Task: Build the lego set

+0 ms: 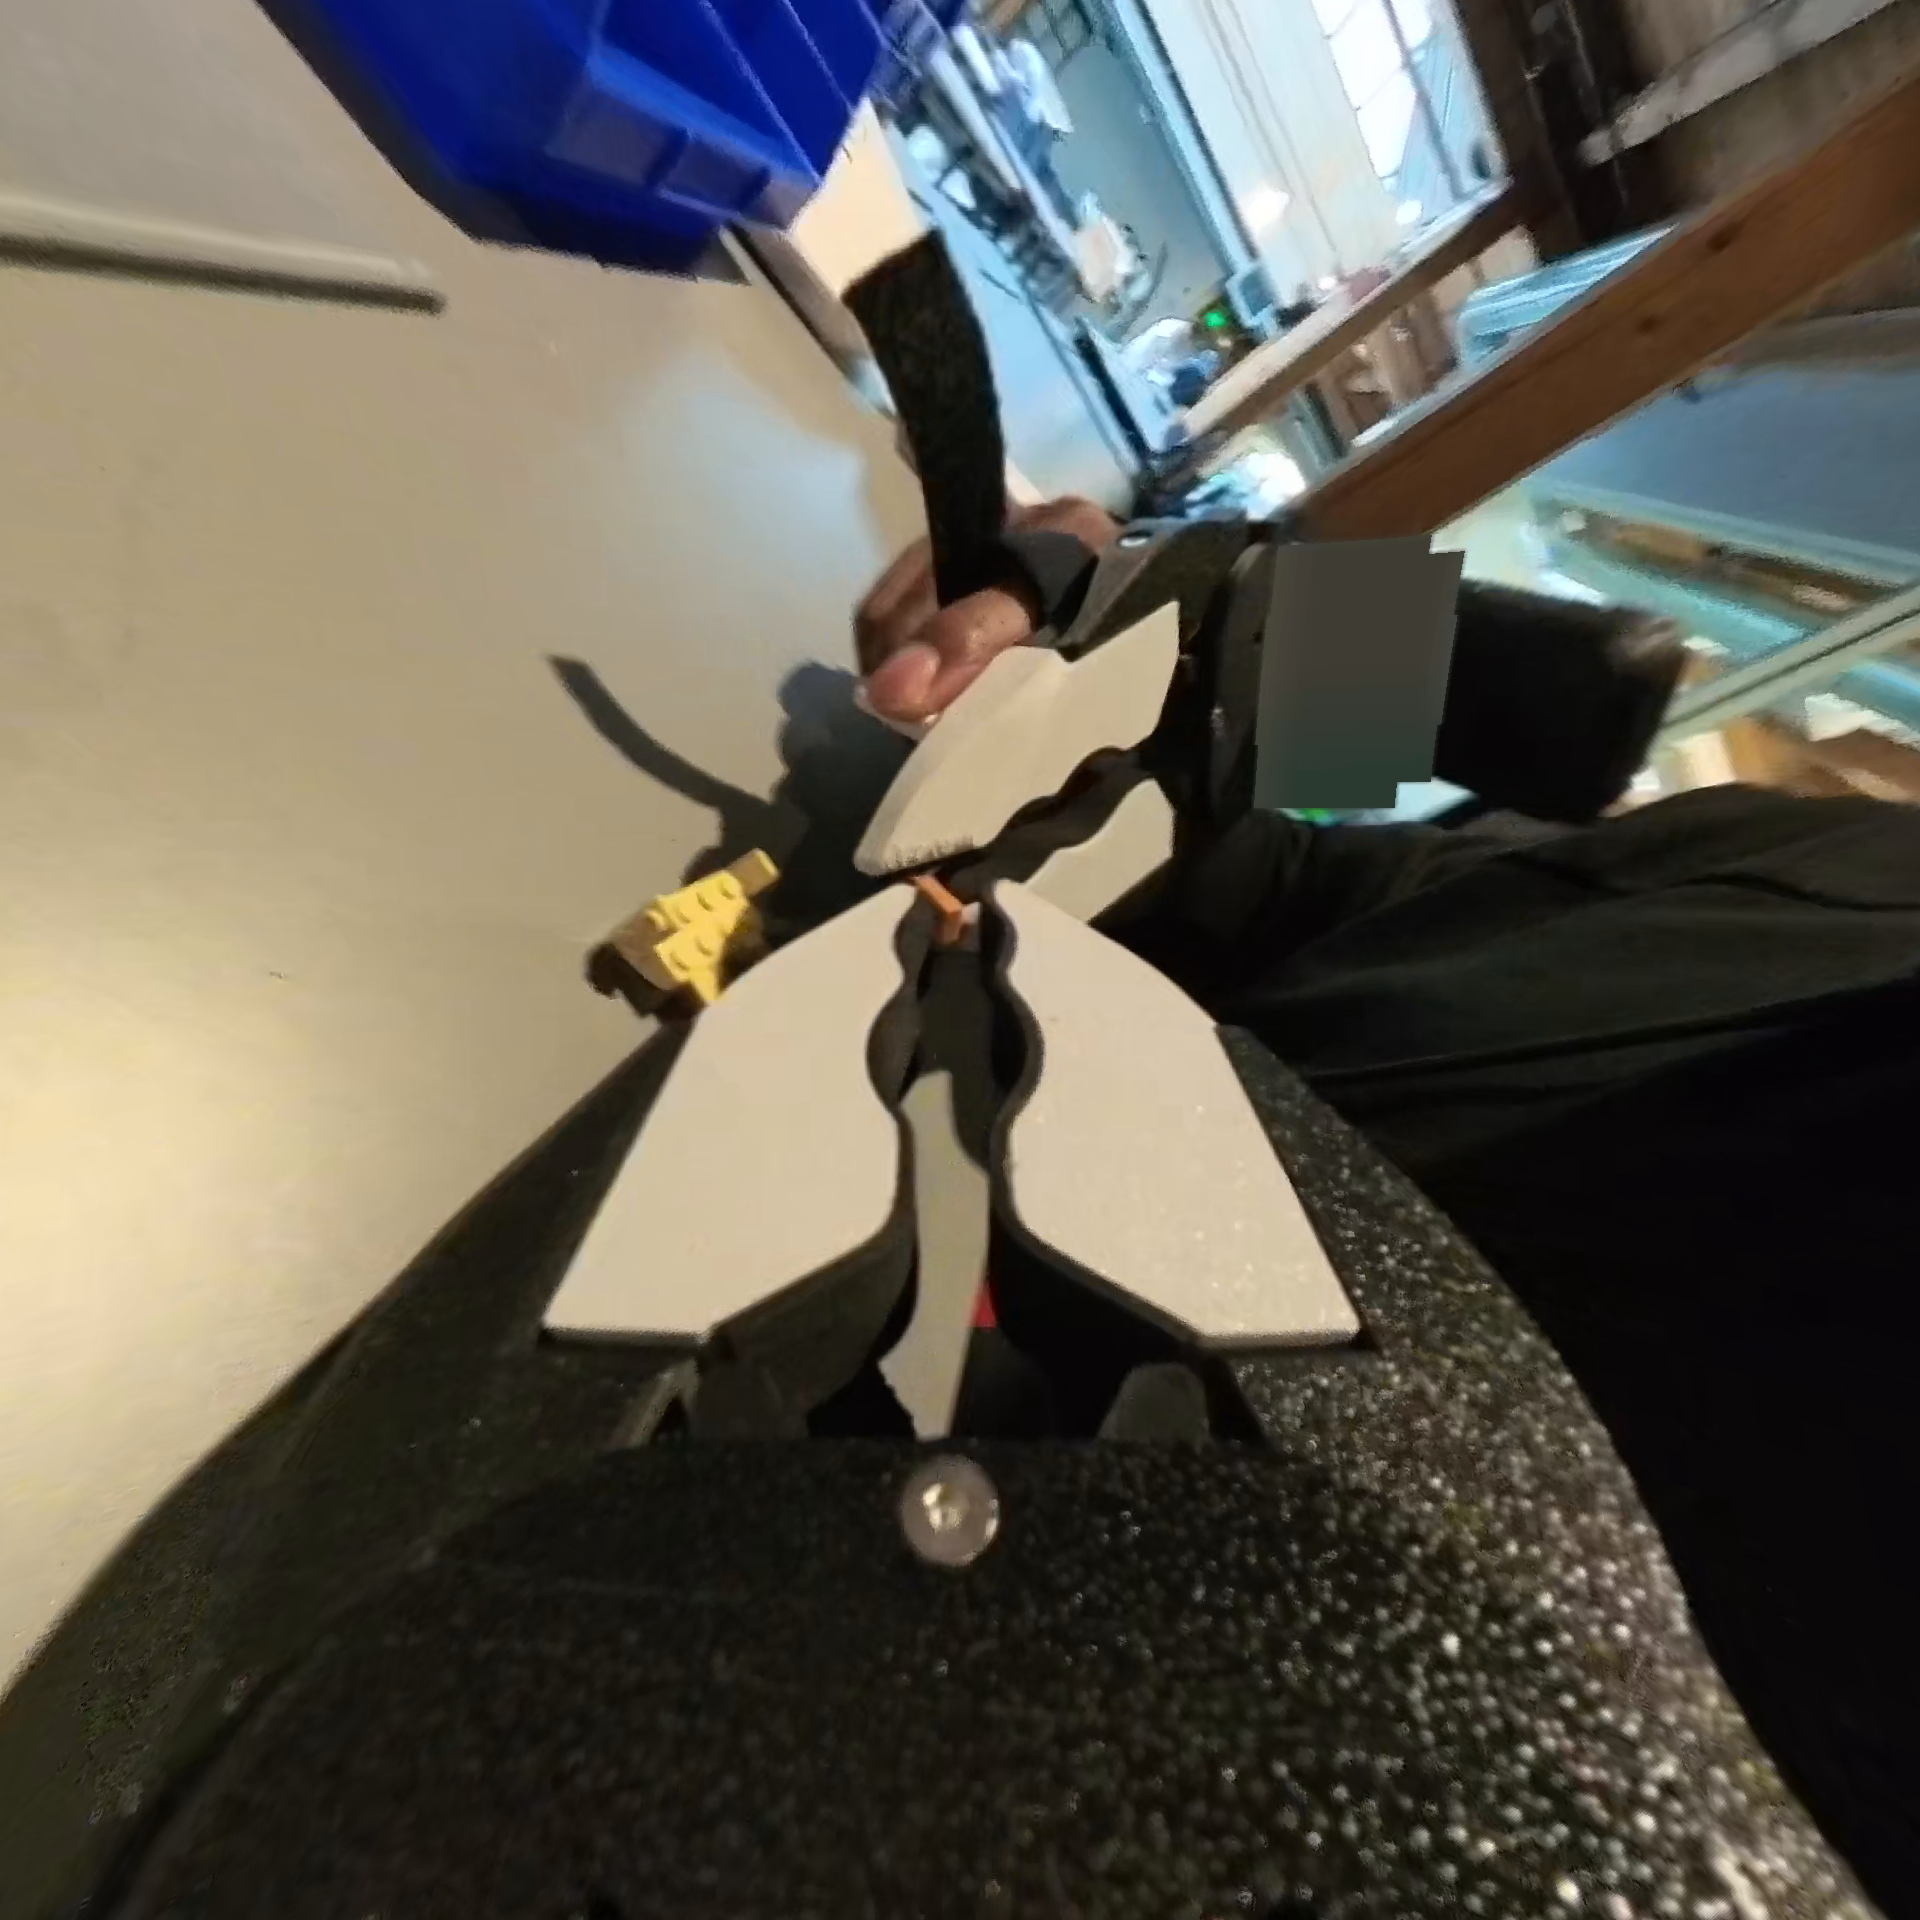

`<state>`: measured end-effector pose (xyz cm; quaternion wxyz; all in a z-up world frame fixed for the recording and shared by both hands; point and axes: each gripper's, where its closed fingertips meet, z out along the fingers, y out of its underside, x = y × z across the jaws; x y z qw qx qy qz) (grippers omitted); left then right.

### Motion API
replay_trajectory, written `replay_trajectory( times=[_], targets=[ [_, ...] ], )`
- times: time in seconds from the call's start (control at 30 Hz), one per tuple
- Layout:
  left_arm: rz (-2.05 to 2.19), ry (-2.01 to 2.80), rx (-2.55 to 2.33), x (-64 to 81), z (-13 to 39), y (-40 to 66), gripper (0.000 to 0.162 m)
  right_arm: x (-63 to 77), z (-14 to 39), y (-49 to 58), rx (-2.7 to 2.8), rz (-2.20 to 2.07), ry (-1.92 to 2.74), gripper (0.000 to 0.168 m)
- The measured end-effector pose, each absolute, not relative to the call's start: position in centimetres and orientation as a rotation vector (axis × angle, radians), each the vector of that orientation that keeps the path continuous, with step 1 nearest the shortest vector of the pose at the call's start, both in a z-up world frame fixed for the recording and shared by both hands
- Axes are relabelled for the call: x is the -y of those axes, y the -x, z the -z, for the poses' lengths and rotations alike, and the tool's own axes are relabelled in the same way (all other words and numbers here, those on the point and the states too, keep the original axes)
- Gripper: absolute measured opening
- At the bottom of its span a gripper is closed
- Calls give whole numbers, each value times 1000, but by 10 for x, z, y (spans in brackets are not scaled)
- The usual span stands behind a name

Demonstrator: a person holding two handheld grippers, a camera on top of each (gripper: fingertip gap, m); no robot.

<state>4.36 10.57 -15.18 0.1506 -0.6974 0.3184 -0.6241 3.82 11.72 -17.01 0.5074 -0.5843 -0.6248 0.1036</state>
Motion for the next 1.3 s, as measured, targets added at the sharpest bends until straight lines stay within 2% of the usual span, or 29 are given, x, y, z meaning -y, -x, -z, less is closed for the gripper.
replay_trajectory(
  times=[0.17, 0.27, 0.63, 0.87, 1.0, 1.3],
  targets=[
    [1203, 1835, -1155, -113, 154, -33, 12, -112, 188, -48, 1297, -376, 1887, 8],
    [996, 1811, -1262, -105, 161, -35, 0, -103, 187, -44, 1224, -426, 1969, 8],
    [1236, 2045, -1146, -90, 182, -42, 0, -103, 199, -43, 1158, -254, 2086, 8],
    [1158, 2094, -1145, -93, 193, -40, 7, -102, 208, -42, 1139, -232, 2110, 8],
    [1107, 2106, -1178, -96, 198, -39, 0, -103, 211, -42, 1123, -259, 2119, 8],
    [1104, 2148, -1191, -100, 205, -41, 0, -104, 210, -46, 1105, -340, 2101, 10]
  ],
)
